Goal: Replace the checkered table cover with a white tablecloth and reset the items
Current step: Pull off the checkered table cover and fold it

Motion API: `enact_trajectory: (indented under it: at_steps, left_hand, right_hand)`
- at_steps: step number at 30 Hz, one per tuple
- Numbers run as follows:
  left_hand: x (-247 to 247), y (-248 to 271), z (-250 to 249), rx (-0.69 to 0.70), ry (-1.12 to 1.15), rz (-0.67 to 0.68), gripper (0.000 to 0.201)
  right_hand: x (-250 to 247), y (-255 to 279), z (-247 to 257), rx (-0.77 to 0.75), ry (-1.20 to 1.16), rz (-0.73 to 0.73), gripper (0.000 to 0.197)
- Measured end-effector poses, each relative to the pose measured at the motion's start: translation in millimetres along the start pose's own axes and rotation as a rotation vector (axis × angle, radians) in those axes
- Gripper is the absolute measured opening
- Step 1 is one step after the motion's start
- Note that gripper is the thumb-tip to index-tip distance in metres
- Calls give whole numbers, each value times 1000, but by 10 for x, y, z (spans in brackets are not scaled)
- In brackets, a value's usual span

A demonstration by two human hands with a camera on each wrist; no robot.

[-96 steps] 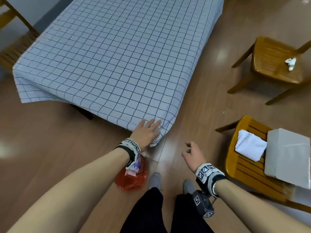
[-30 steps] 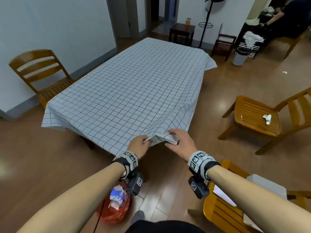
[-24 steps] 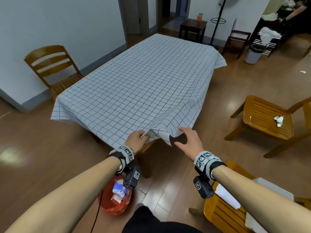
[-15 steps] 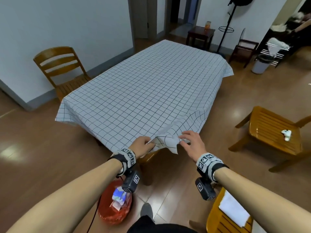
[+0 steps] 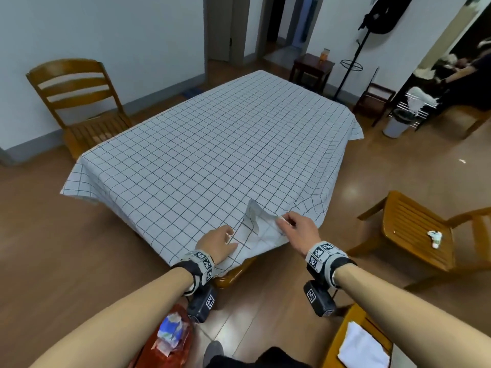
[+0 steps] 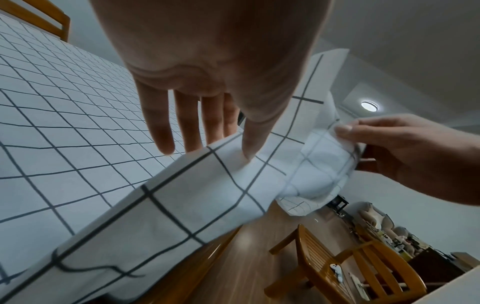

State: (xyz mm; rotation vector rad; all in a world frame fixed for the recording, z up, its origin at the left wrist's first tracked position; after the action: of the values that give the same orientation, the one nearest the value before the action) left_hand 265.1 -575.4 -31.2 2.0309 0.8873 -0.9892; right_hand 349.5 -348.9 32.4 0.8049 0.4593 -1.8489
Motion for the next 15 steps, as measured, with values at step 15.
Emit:
enact_trajectory:
  at_steps: [15]
  left_hand:
    - [278,-9,391,-238,-166,-35,81]
  right_hand:
    - [893,-1226,455,-180,-116,215,22]
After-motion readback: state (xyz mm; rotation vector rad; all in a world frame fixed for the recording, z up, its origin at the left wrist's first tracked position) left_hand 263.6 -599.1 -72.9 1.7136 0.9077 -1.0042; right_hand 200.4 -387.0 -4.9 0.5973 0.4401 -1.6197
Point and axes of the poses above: each hand's wrist, its own y-axis away from the middle knuckle, its own x-axis out of the palm, z = x × y, the point moved 9 cm from there along -y, towards the middle knuckle, and after that the axes turned 7 degrees about -y, right-handed, at the moved point
